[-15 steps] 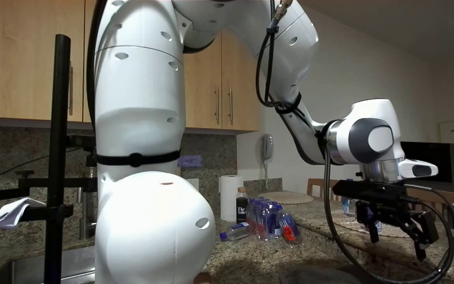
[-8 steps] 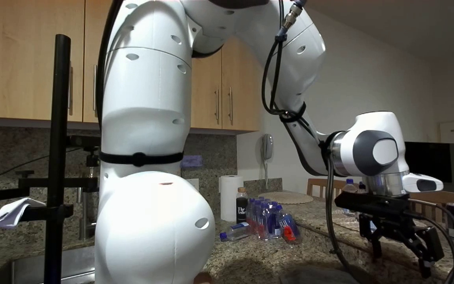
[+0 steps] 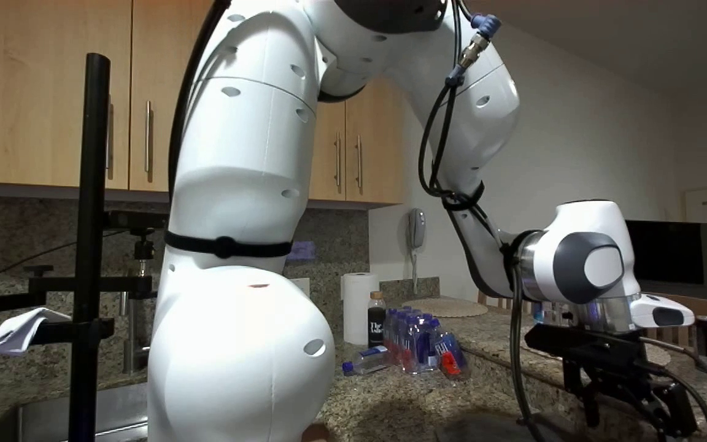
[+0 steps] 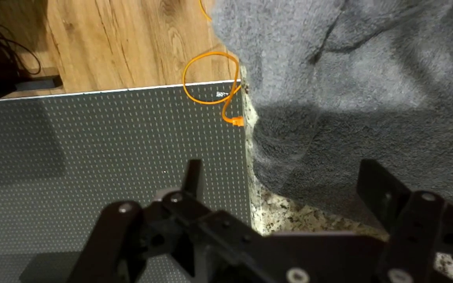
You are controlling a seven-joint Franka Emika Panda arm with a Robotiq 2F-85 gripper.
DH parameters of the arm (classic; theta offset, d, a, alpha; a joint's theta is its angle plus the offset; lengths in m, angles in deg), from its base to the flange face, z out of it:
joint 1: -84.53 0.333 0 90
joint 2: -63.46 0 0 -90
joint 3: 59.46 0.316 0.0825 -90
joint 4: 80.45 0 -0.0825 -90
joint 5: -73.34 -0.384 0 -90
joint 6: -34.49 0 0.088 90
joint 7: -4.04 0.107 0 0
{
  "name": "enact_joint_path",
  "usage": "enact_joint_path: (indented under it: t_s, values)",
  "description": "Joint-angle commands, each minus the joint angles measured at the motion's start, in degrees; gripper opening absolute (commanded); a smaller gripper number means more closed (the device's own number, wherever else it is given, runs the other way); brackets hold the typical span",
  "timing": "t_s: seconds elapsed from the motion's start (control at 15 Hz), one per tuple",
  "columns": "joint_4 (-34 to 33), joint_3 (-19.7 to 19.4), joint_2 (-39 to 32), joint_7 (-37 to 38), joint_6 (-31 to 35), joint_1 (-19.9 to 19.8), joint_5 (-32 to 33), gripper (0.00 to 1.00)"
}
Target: Move the towel to the left
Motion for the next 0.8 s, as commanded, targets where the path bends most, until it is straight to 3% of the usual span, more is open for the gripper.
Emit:
enact_joint_path:
  t_s: [0.0, 0.73]
  values:
    - [0.8, -0.1, -2.8, 0.8, 3.1, 0.1, 0.3, 1.0]
    - [-2.2, 4.2, -10.7, -1.7, 2.1, -0.2, -7.6, 1.0]
